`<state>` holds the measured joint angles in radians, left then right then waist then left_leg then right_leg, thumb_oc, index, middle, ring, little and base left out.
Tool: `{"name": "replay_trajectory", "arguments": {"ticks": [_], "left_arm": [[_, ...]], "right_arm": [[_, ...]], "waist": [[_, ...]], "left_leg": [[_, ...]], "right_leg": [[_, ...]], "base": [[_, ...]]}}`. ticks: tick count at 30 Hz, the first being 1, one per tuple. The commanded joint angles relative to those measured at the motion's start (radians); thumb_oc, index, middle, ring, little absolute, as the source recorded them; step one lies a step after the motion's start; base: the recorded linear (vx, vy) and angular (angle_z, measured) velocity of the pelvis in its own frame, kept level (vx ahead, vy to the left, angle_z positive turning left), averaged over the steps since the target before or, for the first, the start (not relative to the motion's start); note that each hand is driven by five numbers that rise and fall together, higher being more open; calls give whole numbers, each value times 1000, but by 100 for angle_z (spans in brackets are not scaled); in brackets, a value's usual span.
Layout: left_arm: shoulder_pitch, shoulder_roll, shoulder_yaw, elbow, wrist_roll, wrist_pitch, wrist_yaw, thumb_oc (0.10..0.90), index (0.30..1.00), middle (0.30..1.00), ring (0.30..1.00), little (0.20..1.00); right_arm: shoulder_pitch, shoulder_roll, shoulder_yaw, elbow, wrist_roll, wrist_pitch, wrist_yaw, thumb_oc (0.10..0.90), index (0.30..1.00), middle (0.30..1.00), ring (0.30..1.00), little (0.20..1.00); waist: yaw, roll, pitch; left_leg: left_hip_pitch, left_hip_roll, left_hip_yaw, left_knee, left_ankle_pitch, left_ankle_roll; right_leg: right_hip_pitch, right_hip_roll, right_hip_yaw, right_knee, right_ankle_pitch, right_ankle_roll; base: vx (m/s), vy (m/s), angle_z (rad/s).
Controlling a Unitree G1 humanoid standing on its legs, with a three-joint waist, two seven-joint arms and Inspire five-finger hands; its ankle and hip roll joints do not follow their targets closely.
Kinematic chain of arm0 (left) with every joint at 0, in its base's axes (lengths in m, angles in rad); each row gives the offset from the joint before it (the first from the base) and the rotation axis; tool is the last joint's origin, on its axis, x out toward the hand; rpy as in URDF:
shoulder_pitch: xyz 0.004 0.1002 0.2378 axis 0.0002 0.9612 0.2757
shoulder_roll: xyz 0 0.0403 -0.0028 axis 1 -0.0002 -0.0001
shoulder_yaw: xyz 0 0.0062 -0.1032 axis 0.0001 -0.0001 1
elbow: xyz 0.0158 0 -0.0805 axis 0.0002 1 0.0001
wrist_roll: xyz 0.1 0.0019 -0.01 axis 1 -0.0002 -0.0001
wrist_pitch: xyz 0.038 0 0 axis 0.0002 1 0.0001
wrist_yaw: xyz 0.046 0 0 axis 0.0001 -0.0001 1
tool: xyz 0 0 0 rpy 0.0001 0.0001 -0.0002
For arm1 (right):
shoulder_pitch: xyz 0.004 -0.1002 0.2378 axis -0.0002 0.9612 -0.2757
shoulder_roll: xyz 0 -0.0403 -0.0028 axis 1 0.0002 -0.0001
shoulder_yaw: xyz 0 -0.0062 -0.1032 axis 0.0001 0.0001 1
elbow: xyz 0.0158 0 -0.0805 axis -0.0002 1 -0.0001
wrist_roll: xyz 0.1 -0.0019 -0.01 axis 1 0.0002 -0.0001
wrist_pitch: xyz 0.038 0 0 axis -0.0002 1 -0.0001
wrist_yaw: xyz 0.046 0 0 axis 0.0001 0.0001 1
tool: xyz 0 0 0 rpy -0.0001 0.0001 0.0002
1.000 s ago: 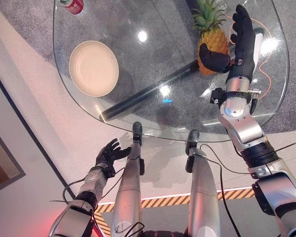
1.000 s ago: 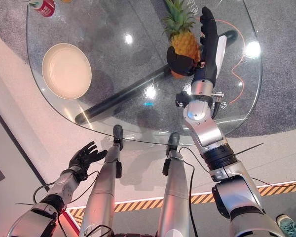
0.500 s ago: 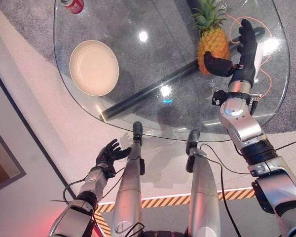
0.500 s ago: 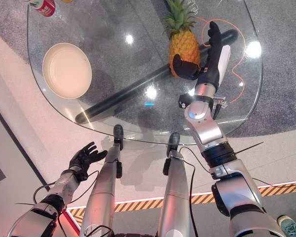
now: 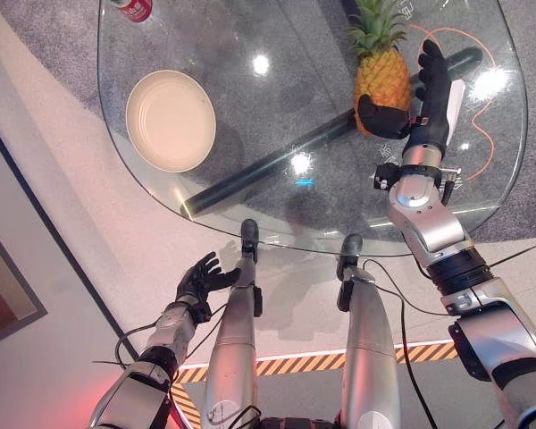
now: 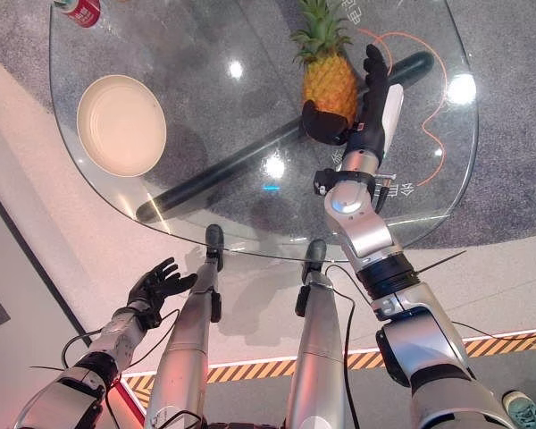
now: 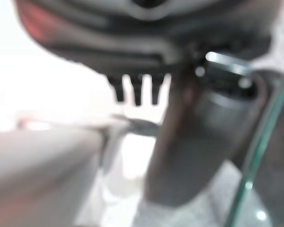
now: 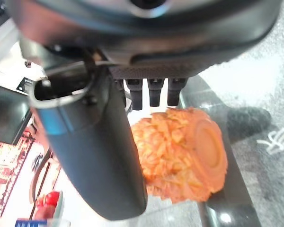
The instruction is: Pick up the fruit to the plate
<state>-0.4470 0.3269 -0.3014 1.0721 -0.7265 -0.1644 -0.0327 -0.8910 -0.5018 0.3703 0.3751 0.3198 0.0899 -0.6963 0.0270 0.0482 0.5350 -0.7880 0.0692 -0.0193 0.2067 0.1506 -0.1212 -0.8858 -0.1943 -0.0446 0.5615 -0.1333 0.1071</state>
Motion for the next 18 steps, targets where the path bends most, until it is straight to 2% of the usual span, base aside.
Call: {"name": "replay_trajectory", "arguments": {"ticks": [1,18], "left_arm": [[39,8,3,13,10,-11,5,800,900,900,900,900],[54,-2,1,-10,15,-12,25,800,900,900,900,900]], "right_arm": [[-35,-51,-6,-14,10,-7,-6,800,900,900,900,900],[25,-18,16,-64,42,32,8,800,900,900,900,900]], "waist": [[-3,30,-15],[-6,25,-15]], "left_leg": [[-23,-71,26,107,-85,62],[-33,-71,25,102,-76,65]], "right_leg": [[52,66,-84,-201,152,-36],[40,75,-82,-197,155,-38]], "base": [[0,0,0],[0,0,0]]}}
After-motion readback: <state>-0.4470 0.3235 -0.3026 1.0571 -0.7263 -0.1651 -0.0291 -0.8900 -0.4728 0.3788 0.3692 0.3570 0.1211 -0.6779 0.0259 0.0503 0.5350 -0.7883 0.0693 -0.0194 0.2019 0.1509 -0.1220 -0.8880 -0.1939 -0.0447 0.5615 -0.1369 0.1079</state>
